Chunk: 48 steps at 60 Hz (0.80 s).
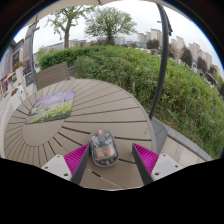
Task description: Arrange mouse
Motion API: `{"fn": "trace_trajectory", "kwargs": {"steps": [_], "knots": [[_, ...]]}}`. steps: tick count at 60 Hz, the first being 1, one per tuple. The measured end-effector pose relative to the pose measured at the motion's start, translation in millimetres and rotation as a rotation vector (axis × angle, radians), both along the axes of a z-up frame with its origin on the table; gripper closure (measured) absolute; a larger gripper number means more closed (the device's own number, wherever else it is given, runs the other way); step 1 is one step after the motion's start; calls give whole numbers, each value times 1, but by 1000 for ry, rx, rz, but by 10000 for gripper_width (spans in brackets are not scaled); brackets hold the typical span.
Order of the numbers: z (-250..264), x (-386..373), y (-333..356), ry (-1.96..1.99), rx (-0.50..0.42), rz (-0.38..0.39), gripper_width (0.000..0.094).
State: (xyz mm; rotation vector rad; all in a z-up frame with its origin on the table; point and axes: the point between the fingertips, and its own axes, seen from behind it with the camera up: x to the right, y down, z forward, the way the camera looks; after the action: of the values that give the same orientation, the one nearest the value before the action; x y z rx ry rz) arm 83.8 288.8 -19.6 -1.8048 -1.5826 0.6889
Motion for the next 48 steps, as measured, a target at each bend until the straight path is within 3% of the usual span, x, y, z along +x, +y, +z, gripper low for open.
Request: {"fn": "trace_trajectory", "kwargs": {"steps": [17, 19, 22, 26, 29, 36, 43, 48], "knots": [[0, -21, 11, -29, -2, -19, 112], [0, -22, 9, -32, -3, -8, 183], [0, -23, 3, -46, 8, 32, 519], [0, -24, 1, -102, 7, 40, 552], [11, -29, -7, -127, -58, 34, 552], [79, -73, -30, -30, -85, 42, 553], [136, -133, -95, 57, -160, 79, 552], [144, -180, -149, 89, -150, 109, 553]]}}
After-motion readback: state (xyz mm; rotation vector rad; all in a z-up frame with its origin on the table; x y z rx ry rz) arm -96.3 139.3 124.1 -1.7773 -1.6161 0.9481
